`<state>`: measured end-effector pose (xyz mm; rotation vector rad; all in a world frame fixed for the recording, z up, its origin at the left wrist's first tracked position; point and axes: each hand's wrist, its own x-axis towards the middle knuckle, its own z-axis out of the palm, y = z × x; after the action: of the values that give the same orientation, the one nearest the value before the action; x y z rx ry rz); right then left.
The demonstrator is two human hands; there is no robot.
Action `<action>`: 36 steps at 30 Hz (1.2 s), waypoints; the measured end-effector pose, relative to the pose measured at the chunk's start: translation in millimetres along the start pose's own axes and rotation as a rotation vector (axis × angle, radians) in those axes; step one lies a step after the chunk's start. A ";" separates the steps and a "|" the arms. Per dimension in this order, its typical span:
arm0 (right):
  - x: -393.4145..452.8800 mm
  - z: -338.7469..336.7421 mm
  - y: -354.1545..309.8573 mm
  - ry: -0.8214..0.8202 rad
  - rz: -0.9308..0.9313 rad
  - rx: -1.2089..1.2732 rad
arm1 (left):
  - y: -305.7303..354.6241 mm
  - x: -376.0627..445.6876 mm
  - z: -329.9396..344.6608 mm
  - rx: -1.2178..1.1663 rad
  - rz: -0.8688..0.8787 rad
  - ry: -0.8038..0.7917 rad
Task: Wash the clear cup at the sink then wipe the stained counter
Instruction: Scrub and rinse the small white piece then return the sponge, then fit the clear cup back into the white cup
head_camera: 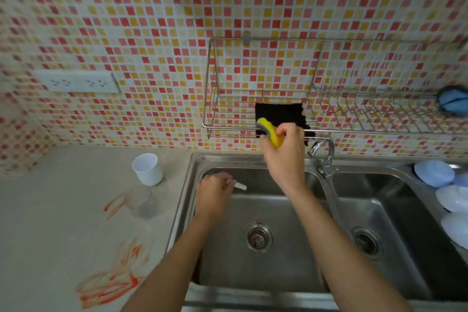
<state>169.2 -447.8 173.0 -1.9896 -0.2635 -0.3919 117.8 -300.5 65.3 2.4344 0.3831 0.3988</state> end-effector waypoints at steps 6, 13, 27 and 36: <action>79.0 48.8 -48.2 -0.142 0.044 -0.097 | -11.4 26.7 -65.9 -0.062 0.020 0.046; 121.2 110.6 -13.2 -0.362 0.178 -0.410 | -70.0 44.3 -114.1 -0.070 -0.031 0.073; -8.4 176.7 -31.8 0.385 -0.240 0.050 | -194.7 101.8 -181.0 -0.029 -0.128 0.139; -60.3 310.3 10.0 -0.641 0.217 -0.096 | -261.4 136.2 -151.6 0.179 -0.078 -0.095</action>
<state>165.9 -173.1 16.4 -2.1652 -0.4267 0.3917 140.3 29.2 40.3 2.5907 0.4895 0.2215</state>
